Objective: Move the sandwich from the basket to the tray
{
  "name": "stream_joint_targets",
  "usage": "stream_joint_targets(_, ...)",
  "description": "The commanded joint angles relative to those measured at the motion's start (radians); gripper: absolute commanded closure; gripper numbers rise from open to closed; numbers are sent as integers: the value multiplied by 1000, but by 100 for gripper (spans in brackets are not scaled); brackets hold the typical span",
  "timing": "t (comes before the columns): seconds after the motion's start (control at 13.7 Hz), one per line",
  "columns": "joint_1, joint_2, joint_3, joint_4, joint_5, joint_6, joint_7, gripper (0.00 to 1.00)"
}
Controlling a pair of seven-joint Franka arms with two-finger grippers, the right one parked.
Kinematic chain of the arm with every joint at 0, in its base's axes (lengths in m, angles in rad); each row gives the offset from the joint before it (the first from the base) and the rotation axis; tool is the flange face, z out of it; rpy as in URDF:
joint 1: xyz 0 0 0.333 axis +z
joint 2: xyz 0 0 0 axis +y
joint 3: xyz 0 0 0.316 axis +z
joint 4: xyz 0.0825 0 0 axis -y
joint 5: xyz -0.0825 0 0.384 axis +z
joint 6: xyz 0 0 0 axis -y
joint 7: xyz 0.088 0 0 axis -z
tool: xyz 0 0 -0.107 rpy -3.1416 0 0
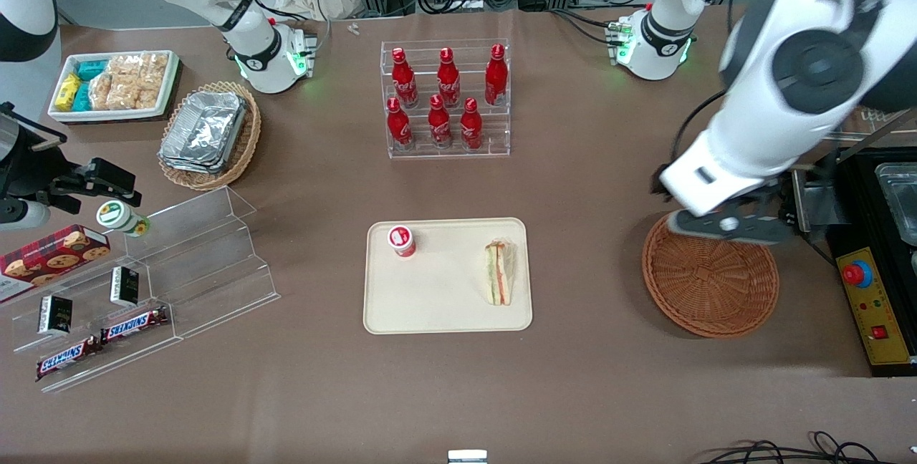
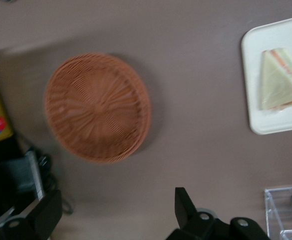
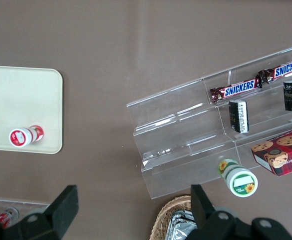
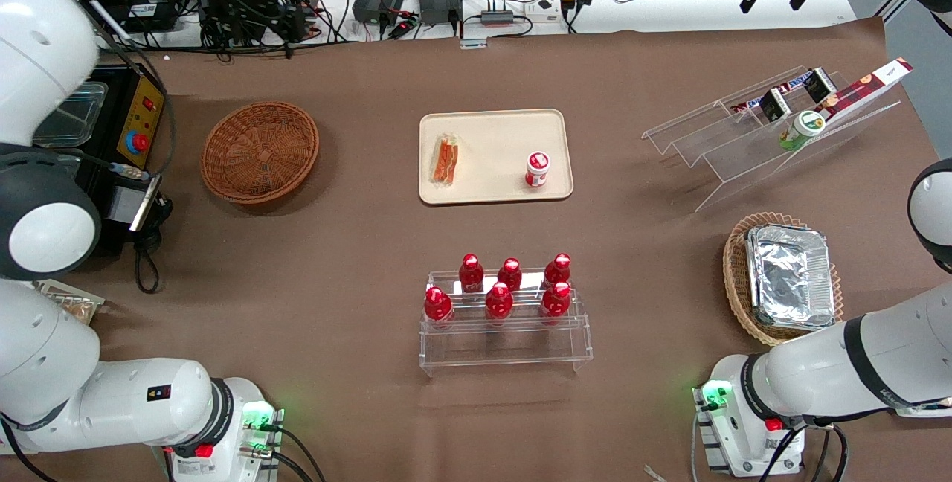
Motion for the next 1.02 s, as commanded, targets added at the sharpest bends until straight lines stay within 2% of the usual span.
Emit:
stream_joint_targets(0.0,47,-48,-3,-31,-18,-24,4,0)
stream_joint_targets(0.37,158,-74,-4,-31,-61,-41,16,0)
stream_joint_targets(0.59,168,-82,5,-31,-59,-41,17,0)
stream_joint_targets(0.73,122,-106,106,-31,-81,-41,87,0)
stream_joint_targets(0.88,-17,-149,352,-40,-175,-44,192,0)
stream_joint_targets(0.95,-89,-154,452,-40,-189,-44,197,0)
